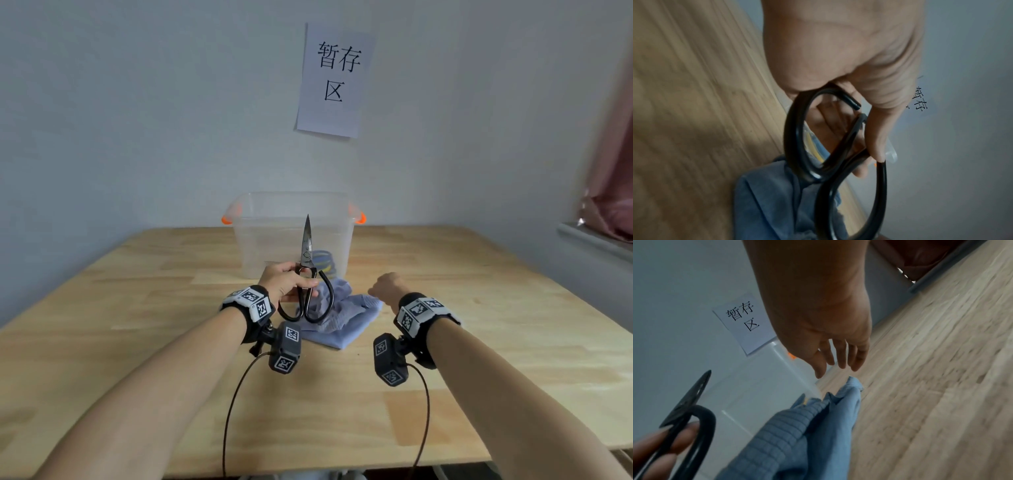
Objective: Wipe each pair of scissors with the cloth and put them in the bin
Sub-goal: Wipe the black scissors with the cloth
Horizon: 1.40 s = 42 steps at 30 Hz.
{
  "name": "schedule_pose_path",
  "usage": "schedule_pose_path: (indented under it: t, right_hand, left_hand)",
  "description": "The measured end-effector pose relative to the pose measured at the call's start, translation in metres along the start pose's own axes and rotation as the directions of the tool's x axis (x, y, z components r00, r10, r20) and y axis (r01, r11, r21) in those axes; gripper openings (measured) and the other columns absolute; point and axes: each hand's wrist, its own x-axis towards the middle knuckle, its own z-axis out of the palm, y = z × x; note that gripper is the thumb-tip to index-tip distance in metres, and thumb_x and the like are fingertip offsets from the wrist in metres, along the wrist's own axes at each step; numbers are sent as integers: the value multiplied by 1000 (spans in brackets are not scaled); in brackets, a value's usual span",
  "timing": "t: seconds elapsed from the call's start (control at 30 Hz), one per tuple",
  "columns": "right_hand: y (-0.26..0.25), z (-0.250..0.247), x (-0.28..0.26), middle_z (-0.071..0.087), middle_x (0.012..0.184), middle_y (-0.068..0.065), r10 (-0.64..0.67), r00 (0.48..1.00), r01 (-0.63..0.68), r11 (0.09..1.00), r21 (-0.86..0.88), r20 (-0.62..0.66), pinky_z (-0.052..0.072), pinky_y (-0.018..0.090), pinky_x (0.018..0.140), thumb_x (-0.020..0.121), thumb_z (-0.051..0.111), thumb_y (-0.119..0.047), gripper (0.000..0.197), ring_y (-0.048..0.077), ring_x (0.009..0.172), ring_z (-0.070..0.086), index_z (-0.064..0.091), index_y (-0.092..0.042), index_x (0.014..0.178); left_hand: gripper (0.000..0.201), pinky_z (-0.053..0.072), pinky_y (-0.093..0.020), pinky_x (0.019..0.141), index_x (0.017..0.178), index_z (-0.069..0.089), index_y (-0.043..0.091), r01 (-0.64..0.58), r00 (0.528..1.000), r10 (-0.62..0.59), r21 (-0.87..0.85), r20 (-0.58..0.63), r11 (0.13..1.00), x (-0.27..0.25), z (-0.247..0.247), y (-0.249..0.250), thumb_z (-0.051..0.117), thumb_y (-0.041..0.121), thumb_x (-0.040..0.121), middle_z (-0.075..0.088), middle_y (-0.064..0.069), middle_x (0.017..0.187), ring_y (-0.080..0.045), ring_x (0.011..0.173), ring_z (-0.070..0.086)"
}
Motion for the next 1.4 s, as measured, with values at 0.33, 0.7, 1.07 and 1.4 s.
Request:
schedule_pose_path:
  t: [0.33,0.7,1.07,1.4]
  right_hand:
    - [15,20,15,56,131,24,142,972,-216,849,482,185,33,17,59,90,69,-13,52,15,97,42,51,7,134]
    - [10,20,22,54,90,9,132,985,-173,719,673,112,49,36,82,92,61,-14,11,22,88,50,54,-7,87]
    - [-33,-35,-16,64,89,22,277,916,45,650,758,-291,54,40,72,88,53,-5,13,40,82,60,62,3,90]
    - [-51,-42,18,36,50,-2,218,938,143,463,875,-269,22,16,33,98,60,-29,53,9,40,29,39,-13,53]
  left_hand:
    - [19,55,-24,52,84,69,4,29,998,-28,-26,49,999,9,2,-7,79,-9,75,74,-13,76,-23,62,74]
    - [20,60,-30,56,85,67,5,-15,999,15,-16,51,1000,10,12,-3,78,-8,77,73,-15,81,-24,64,74]
    - [21,55,-21,54,85,64,1,-167,985,168,46,-27,985,17,31,2,78,-12,76,69,-12,77,-16,59,71]
    - [16,54,-22,55,83,66,-3,-315,949,314,55,27,948,34,35,18,79,-9,76,68,-11,74,-25,65,72]
